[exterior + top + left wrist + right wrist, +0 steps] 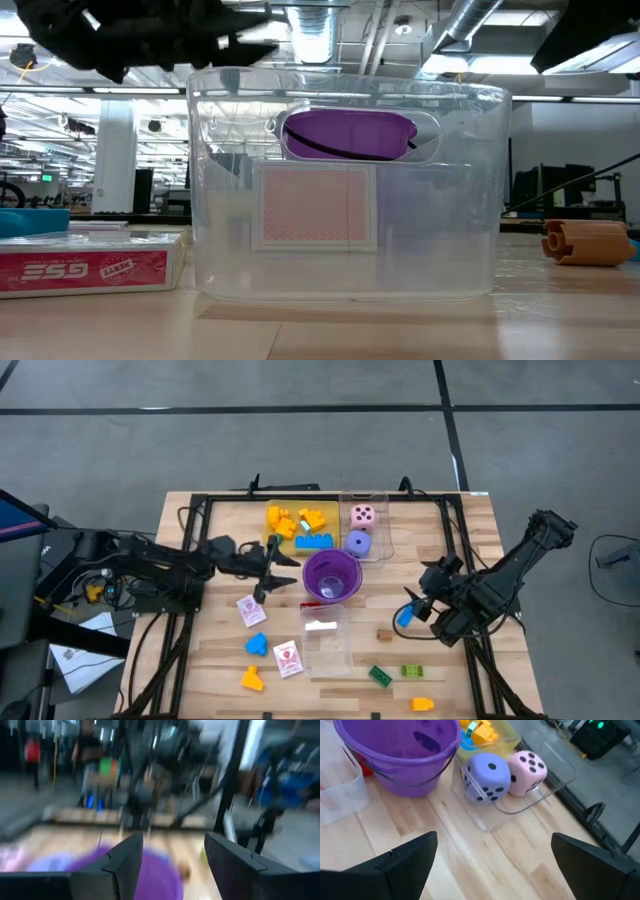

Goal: Pick & Place Toys
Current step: Put the blue game piece into the yellow bin

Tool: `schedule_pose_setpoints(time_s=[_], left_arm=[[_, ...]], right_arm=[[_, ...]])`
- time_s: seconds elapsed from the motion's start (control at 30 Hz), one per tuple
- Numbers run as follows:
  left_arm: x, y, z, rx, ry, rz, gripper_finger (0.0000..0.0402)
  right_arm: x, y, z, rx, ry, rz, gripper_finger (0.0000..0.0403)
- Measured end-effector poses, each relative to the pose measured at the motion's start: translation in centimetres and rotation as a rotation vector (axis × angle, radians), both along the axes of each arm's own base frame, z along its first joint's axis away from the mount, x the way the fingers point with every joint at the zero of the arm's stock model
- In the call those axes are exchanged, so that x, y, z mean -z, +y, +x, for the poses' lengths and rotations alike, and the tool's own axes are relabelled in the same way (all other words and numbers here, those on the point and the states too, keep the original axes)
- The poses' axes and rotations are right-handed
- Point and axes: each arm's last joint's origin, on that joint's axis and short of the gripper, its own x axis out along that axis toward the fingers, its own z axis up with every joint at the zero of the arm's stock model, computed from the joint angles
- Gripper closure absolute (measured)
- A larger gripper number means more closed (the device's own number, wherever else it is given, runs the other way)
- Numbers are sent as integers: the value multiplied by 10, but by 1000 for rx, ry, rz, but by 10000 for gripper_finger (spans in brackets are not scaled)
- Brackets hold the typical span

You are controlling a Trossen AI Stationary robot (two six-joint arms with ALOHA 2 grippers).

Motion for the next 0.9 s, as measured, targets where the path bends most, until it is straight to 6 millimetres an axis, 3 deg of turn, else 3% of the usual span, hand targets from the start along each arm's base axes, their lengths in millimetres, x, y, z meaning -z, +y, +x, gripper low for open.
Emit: schedule_pose_setpoints(time_s=[0.1, 0.23, 0.43, 0.7, 0.9], left_arm=[[-9, -5, -2, 20, -127, 21, 192], [-16, -8, -6, 35, -173, 58, 192], [-17, -8, -8, 35, -154, 62, 192], [-16, -7, -8, 30, -152, 63, 192], [-14, -7, -8, 30, -131, 62, 192]], right_arm=[[1, 0, 0, 37, -20, 50, 19], [3, 1, -1, 149, -89, 176, 19], [21, -3, -5, 454, -64, 450, 19], [39, -9, -5, 771, -97, 622, 19], [54, -12, 7, 858, -122, 774, 19]])
